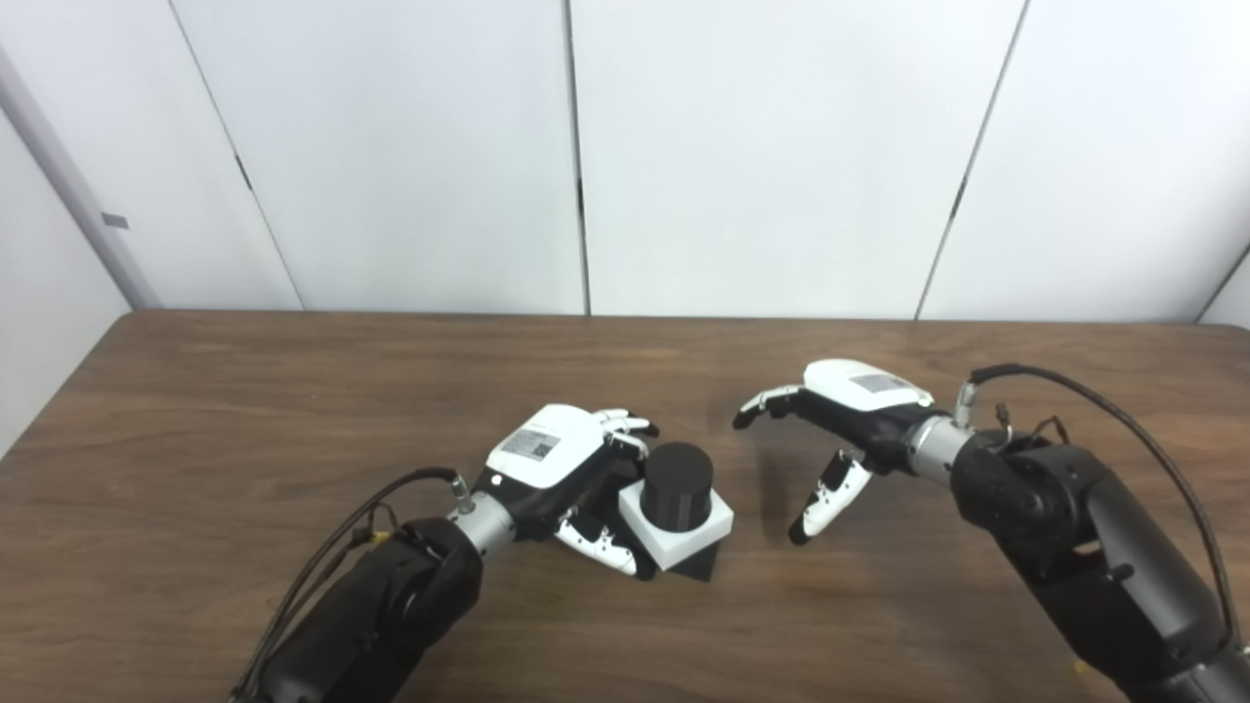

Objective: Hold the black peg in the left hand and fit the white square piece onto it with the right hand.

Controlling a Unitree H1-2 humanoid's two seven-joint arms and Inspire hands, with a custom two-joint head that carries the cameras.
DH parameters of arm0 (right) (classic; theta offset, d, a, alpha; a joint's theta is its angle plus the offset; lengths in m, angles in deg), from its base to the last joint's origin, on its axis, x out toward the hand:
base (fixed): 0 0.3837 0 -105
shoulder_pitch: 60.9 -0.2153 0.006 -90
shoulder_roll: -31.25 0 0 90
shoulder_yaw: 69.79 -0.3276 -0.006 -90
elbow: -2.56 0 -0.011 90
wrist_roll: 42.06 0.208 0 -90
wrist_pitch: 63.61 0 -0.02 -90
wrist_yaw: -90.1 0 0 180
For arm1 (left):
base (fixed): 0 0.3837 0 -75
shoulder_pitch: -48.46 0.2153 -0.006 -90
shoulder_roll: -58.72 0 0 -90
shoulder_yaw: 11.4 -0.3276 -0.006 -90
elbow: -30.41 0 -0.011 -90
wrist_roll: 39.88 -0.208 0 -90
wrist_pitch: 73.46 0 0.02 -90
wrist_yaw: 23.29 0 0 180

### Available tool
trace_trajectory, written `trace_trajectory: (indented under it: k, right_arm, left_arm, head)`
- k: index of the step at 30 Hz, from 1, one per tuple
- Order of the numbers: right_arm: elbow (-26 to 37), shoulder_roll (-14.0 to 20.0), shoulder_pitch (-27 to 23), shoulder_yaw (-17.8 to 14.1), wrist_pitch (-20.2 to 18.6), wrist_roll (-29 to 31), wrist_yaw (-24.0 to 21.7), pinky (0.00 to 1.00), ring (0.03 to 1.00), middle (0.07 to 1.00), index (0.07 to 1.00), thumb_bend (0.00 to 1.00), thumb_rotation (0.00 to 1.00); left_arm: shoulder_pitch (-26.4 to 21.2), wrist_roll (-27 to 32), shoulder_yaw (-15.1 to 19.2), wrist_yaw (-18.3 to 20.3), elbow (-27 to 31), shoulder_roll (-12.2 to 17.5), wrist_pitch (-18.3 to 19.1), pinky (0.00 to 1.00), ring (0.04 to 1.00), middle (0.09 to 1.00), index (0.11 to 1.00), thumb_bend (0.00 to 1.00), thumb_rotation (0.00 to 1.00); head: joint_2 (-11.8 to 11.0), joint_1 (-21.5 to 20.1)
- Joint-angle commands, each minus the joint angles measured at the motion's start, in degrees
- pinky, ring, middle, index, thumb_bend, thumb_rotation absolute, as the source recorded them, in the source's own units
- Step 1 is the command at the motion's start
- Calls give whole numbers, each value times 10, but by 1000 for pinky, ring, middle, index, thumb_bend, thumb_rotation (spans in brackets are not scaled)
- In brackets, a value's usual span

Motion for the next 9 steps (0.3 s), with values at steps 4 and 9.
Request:
trace_trajectory:
  k: [4, 9]
  right_arm:
    - [28, 16, 7, -40, -9, 13, 29, 802, 846, 864, 777, 800, 170]
    - [43, -4, 55, -87, -11, 37, 89, 713, 812, 836, 752, 774, 96]
  left_arm:
    - [16, -9, -22, 43, -18, 3, 3, 784, 899, 872, 489, 523, 73]
    - [14, -7, -21, 42, -20, 4, -1, 785, 900, 873, 489, 522, 74]
  head:
    - [1, -1]
    - [2, -4]
